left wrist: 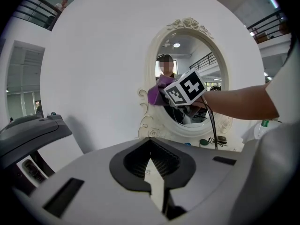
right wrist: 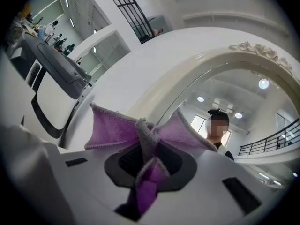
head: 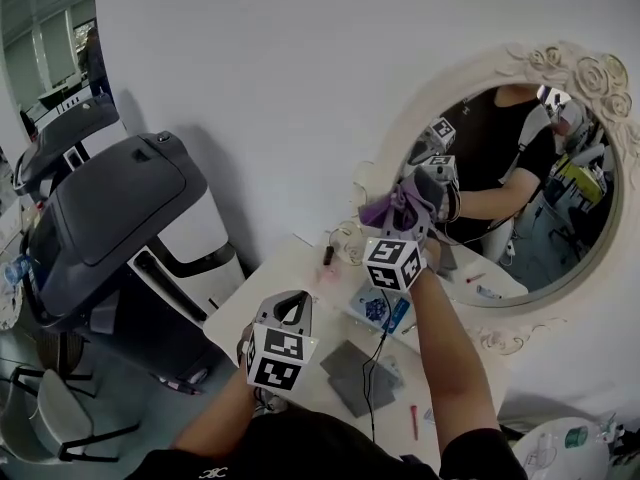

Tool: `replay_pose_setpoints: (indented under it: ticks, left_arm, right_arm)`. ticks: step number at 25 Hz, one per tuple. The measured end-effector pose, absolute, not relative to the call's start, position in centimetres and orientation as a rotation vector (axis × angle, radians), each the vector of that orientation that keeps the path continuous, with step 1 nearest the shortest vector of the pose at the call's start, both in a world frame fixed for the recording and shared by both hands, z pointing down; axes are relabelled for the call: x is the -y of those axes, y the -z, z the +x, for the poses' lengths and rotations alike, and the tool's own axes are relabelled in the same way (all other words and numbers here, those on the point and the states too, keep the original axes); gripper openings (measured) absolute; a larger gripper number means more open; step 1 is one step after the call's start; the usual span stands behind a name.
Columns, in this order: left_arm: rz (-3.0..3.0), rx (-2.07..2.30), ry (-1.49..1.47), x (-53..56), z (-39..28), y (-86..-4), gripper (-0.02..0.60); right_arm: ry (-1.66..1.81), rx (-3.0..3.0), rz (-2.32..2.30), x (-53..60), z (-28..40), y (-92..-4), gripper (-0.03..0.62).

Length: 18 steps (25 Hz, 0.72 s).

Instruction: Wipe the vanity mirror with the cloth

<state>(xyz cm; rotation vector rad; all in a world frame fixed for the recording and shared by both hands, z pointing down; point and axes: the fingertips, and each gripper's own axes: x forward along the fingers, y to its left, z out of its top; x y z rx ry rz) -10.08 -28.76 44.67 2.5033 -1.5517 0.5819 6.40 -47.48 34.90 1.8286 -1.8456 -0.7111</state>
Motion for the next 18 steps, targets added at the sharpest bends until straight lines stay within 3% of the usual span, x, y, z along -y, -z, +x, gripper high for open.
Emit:
replay_pose_setpoints:
  ticks: [7, 18]
  left_arm:
    - [2.556, 1.48, -0.558, 28.9, -8.2, -44.5, 0.005]
    - [2.73, 1.22, -0.589, 28.2, -0.7, -44.4, 0.005]
  right_arm:
    - [0.728, 1.689, 1.674, 46.1, 8.4, -38.4, 0.054]
    - [0.671, 1.524, 1.782, 40.0, 19.1, -36.5, 0.062]
